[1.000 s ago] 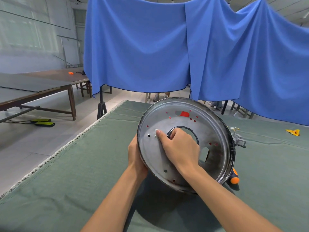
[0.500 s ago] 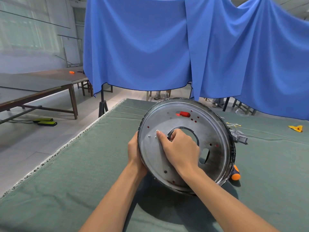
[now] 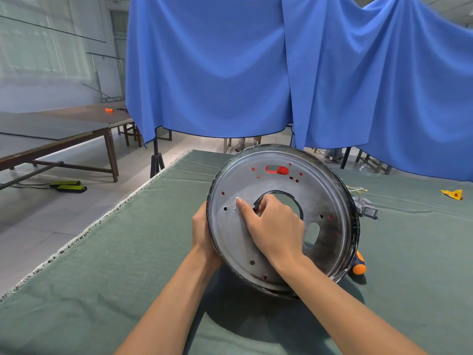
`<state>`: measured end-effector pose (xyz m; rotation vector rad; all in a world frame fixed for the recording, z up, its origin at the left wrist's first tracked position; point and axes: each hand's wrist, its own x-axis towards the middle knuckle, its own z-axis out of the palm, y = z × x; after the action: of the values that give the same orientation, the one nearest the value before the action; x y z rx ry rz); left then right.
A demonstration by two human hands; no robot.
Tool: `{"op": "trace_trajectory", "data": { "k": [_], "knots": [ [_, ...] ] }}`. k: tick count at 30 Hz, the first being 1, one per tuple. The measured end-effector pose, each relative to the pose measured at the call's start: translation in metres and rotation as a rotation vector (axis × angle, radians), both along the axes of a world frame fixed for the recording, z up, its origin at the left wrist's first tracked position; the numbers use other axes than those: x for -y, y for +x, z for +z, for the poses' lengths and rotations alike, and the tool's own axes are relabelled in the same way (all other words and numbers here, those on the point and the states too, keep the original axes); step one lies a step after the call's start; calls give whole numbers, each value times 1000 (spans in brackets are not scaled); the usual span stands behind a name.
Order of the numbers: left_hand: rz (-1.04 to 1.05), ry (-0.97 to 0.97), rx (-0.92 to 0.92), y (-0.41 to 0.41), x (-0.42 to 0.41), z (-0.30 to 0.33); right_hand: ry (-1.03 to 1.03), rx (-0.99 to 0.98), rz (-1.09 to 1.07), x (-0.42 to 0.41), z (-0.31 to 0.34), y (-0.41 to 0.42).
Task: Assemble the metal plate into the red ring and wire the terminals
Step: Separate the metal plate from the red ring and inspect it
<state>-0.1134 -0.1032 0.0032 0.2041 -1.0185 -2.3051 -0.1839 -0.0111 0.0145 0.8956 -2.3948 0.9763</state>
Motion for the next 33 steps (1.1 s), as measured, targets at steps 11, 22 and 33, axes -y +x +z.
{"op": "trace_trajectory", "data": {
  "k": [11,22,33],
  "knots": [
    [-50,1,-41,3,-1,3,-14,-15,16,-3,-1,3],
    [-94,28,-46,4,-2,3,-17,-21,13,-5,-4,5],
    [18,39,101,0,-2,2,-60,16,-87,-22,14,-12]
  ]
}}
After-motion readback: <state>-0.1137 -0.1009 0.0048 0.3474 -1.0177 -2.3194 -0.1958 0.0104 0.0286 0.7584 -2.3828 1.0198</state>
